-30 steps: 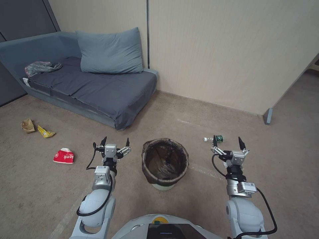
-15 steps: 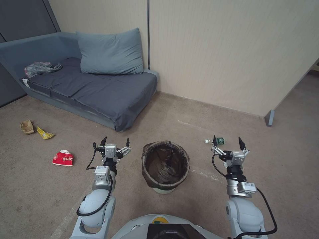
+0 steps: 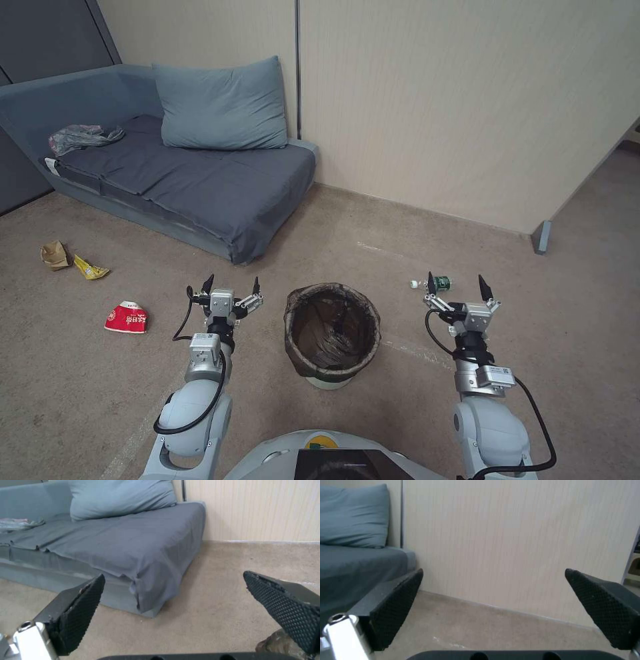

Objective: Pick up the trash bin, then pick up the garbage from the floor and place it into the trash bin.

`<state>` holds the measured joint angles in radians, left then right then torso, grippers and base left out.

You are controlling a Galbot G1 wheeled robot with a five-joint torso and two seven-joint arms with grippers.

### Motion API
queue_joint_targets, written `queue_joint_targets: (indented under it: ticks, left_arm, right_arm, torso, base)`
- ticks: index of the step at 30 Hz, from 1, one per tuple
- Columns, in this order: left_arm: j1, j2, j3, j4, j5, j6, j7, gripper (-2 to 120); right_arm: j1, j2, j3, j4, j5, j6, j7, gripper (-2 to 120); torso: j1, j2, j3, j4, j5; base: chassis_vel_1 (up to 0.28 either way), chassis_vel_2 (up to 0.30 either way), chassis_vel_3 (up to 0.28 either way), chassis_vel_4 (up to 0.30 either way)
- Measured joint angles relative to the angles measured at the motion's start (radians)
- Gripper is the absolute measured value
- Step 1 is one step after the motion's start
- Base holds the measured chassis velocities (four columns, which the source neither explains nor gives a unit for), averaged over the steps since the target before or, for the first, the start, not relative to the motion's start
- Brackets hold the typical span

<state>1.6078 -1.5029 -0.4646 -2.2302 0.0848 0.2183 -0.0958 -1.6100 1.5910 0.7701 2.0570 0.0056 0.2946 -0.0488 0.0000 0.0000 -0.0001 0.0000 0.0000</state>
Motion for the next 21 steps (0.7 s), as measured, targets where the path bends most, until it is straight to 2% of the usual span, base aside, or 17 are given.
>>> queue_joint_targets:
  ticks: [21]
  left_arm:
    - [0.0,0.0,0.0,0.0,0.0,0.0,0.0,100]
  right_arm:
    - [0.0,0.0,0.0,0.0,0.0,0.0,0.0,100]
  torso:
    - [0.0,0.0,0.0,0.0,0.0]
  base:
    - [0.0,0.0,0.0,0.0]
